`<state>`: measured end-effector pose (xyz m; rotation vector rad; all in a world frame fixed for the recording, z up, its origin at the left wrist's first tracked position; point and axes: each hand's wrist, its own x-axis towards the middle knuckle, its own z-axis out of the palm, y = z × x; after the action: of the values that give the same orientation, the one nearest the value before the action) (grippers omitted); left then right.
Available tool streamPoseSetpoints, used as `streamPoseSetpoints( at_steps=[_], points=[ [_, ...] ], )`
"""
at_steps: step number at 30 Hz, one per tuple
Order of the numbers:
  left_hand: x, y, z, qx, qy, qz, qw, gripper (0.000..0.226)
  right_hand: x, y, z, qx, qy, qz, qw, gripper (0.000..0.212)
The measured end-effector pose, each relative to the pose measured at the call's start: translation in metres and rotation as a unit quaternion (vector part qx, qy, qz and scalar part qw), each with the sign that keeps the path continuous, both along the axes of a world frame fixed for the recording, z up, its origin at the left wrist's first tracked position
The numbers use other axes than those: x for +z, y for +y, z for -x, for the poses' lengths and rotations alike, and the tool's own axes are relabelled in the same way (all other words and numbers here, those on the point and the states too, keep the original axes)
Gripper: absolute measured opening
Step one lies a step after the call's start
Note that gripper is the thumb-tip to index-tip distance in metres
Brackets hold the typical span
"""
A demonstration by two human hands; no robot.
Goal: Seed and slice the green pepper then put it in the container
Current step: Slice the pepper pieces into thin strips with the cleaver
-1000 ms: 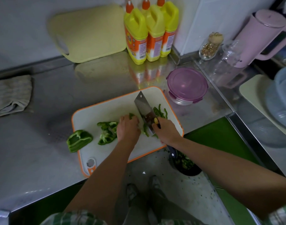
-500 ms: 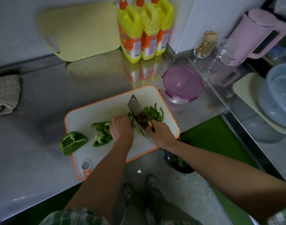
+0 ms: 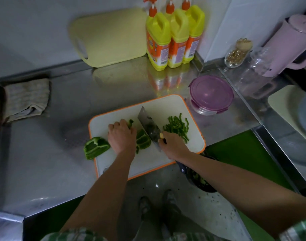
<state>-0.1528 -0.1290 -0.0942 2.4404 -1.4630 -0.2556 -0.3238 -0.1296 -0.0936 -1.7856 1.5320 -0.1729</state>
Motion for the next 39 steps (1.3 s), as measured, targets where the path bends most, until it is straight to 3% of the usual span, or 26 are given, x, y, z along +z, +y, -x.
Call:
streamPoseSetpoints(
  at_steps=[6, 10, 13, 17, 21, 25, 33, 39],
  points=[
    [-0.003, 0.020, -0.019, 0.031, -0.032, -0.065, 0.997, 0.025, -0.010, -0.002, 0.006, -0.032, 0.070, 0.059, 0.995, 0.017],
    [-0.004, 0.029, -0.015, -0.022, -0.011, 0.017, 1.000, 0.022, -0.006, -0.003, 0.003, -0.022, 0.033, 0.070, 0.997, 0.015],
    [-0.001, 0.032, -0.005, -0.038, 0.024, -0.062, 0.997, 0.035, -0.005, 0.003, 0.001, 0.025, 0.029, 0.068, 0.997, 0.015],
    [-0.007, 0.031, 0.006, 0.011, 0.080, -0.151, 0.985, 0.046, -0.010, 0.007, 0.004, 0.006, 0.054, 0.070, 0.996, 0.018],
    [-0.025, 0.021, 0.011, 0.090, 0.204, -0.153, 0.963, 0.042, -0.007, 0.007, 0.008, 0.012, 0.046, 0.056, 0.997, 0.017],
    [-0.032, 0.016, 0.024, 0.136, 0.261, -0.128, 0.947, 0.022, -0.004, 0.007, 0.014, 0.028, 0.037, 0.040, 0.998, 0.019],
    [-0.028, 0.012, 0.038, 0.160, 0.344, -0.118, 0.918, 0.062, 0.001, 0.011, 0.021, 0.038, 0.061, 0.059, 0.996, 0.017],
    [-0.029, 0.007, 0.050, 0.098, 0.312, -0.100, 0.940, 0.026, 0.004, 0.014, 0.020, 0.051, 0.084, 0.080, 0.992, 0.016]
  ],
)
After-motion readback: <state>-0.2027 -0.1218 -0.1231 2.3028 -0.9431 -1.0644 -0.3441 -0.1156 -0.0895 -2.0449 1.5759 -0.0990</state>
